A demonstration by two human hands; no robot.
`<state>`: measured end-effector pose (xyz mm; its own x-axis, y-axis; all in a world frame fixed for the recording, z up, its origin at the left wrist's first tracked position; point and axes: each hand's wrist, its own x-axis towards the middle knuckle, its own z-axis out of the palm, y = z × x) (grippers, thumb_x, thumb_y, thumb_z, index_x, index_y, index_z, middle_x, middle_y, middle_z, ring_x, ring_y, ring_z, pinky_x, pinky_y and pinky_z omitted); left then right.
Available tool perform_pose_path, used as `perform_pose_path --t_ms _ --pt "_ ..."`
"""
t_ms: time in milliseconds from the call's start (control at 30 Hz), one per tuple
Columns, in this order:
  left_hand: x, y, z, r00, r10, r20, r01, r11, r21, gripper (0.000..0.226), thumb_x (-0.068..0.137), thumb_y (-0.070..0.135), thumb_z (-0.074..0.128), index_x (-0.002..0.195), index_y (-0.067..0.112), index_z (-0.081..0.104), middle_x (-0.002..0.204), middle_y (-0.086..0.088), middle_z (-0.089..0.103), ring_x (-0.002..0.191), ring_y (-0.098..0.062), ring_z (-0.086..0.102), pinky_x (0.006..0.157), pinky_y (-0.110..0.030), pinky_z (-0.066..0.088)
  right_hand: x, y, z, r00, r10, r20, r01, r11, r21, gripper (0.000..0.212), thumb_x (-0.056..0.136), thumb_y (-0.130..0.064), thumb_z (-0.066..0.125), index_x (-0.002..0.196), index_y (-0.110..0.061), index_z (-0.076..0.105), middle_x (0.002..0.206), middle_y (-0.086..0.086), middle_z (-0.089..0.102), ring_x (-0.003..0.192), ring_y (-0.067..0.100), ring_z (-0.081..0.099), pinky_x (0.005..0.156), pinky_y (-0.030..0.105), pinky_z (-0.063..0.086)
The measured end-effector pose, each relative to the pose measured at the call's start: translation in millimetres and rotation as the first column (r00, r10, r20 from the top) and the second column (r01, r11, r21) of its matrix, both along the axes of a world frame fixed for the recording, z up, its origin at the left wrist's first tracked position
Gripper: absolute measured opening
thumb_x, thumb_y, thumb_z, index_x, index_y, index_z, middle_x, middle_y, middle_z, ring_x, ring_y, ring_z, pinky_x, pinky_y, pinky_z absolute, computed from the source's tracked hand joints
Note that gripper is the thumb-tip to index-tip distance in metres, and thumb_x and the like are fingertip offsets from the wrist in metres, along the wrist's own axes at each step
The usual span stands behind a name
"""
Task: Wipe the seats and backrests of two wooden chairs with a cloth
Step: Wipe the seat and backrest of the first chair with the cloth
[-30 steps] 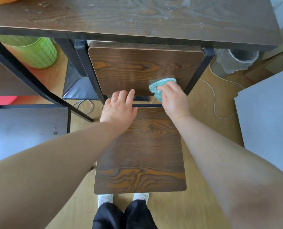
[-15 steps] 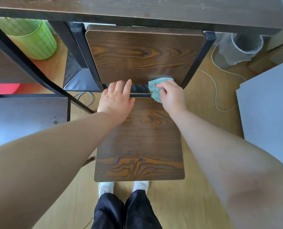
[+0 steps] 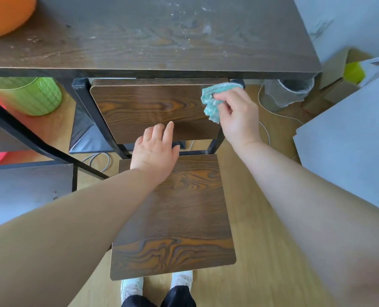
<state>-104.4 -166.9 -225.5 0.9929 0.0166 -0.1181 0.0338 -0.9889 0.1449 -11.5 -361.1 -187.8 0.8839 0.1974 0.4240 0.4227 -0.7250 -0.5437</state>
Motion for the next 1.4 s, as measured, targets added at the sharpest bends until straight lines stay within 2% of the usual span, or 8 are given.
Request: perform_pose_path --t_ms 133,300,633,800,967,1133,1300,1400 --pt "3 0 -7 1.000 0.001 -0.022 -0.001 1.000 -0.011 0.063 0.100 0.042 0.036 0.154 0.015 0.015 0.148 -0.009 0.035 0.135 -0.030 0.033 0.107 -0.044 0.034 0 -3 -22 0.998 0.065 0.005 -0.065 0.995 -0.080 0.014 0.091 -0.007 0.059 0.101 -0.009 0.069 0.107 0.008 0.063 0.099 0.020 0.062 0.076 0.023 0.054" --pt "3 3 -20 0.999 -0.021 -0.049 0.021 1.000 -0.005 0.062 0.101 0.043 0.034 0.153 0.016 0.015 0.147 -0.008 0.036 0.132 -0.029 0.034 0.105 -0.043 0.036 -7 -3 -59 0.991 0.124 -0.040 -0.129 0.978 -0.166 0.016 0.092 -0.008 0.056 0.101 -0.008 0.069 0.102 0.008 0.064 0.095 0.025 0.063 0.073 0.034 0.056" --pt "-6 17 -50 0.993 -0.004 -0.120 0.007 1.000 0.025 0.064 0.100 0.044 0.035 0.154 0.016 0.014 0.144 -0.007 0.036 0.130 -0.028 0.034 0.104 -0.041 0.033 -30 17 -124 0.965 0.110 -0.237 -0.164 0.961 -0.221 0.017 0.085 -0.001 0.060 0.097 -0.007 0.071 0.095 0.008 0.062 0.087 0.028 0.061 0.068 0.032 0.053" --pt "-13 28 -59 0.991 0.022 -0.130 -0.018 0.999 0.031 0.063 0.100 0.044 0.035 0.153 0.016 0.015 0.143 -0.008 0.037 0.128 -0.029 0.036 0.103 -0.042 0.035 -40 34 -134 0.943 0.039 -0.332 -0.122 0.965 -0.232 0.019 0.090 -0.004 0.061 0.108 -0.006 0.069 0.111 0.010 0.063 0.101 0.028 0.060 0.080 0.026 0.049" --pt "-22 33 -57 0.990 0.037 -0.134 -0.031 0.999 0.043 0.063 0.100 0.045 0.033 0.154 0.017 0.013 0.144 -0.008 0.036 0.129 -0.029 0.035 0.104 -0.043 0.035 -47 35 -132 0.922 0.021 -0.387 -0.122 0.964 -0.237 0.022 0.095 -0.011 0.057 0.116 -0.009 0.066 0.122 0.007 0.059 0.113 0.023 0.057 0.088 0.029 0.054" --pt "-28 22 -42 0.994 0.017 -0.108 -0.011 0.999 0.053 0.065 0.100 0.046 0.033 0.154 0.017 0.012 0.145 -0.007 0.035 0.129 -0.028 0.035 0.104 -0.042 0.036 -53 14 -112 0.950 0.027 -0.311 -0.088 0.980 -0.181 0.021 0.095 -0.007 0.054 0.109 -0.009 0.069 0.113 0.006 0.063 0.099 0.024 0.061 0.079 0.031 0.053" --pt "-15 3 -17 0.999 -0.028 -0.023 0.029 0.999 0.035 0.064 0.100 0.044 0.035 0.154 0.016 0.014 0.146 -0.006 0.035 0.131 -0.027 0.034 0.104 -0.041 0.036 -44 -21 -66 0.989 0.008 -0.146 -0.025 0.993 -0.113 0.022 0.092 -0.005 0.055 0.107 -0.009 0.070 0.108 0.005 0.064 0.095 0.020 0.061 0.077 0.016 0.044" --pt "-8 -6 -8 0.999 -0.045 0.002 0.045 0.999 0.025 0.063 0.100 0.044 0.035 0.153 0.016 0.014 0.145 -0.006 0.037 0.129 -0.027 0.036 0.103 -0.041 0.038 -34 -35 -31 0.999 -0.028 -0.036 0.025 0.996 -0.081 0.021 0.092 -0.005 0.057 0.109 -0.009 0.069 0.109 0.006 0.064 0.096 0.016 0.059 0.077 0.013 0.042"
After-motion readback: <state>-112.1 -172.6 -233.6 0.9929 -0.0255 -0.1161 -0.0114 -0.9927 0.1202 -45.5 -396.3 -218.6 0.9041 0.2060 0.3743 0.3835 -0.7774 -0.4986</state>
